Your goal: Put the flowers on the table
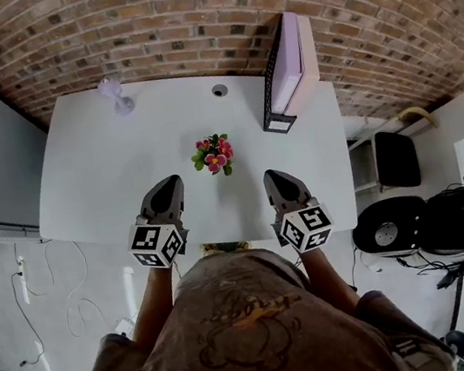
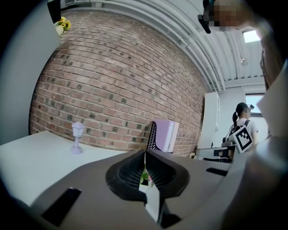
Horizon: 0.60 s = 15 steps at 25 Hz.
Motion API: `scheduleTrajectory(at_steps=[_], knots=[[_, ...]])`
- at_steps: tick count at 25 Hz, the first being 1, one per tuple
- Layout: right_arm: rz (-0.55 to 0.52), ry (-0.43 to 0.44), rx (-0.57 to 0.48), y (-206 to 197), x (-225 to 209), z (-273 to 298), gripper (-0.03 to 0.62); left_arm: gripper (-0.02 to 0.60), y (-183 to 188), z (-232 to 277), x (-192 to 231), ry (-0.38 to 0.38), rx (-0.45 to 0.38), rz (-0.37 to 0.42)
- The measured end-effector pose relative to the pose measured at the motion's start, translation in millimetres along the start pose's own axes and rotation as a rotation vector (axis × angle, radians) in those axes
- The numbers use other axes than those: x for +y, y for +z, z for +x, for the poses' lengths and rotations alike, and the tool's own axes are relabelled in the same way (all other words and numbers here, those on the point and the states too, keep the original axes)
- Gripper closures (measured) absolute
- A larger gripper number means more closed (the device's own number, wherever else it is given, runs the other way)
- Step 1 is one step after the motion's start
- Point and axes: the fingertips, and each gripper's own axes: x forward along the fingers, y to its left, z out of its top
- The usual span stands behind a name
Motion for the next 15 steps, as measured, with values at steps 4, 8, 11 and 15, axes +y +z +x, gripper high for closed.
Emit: scheduleTrajectory(at_steps=[4,8,11,15], knots=[[0.007,-0.014,-0.004,-5,-4,0,0.591,0.558,-2,2,6,0.019,0.004,0.002],[0.000,-0.016,-0.018,-2,-4,0,0.591,0.560,-3,4,12,0.033,0.013,0.002],[-0.005,-0.012,-0.028,1,-3,1,0.591,0.560,-1,6,12,0.027,0.010,0.003],[-0.001,-0.017,-0.026,0,-4,2,0.591,0.560,-3,10,11,0.021,0.011,0.000]])
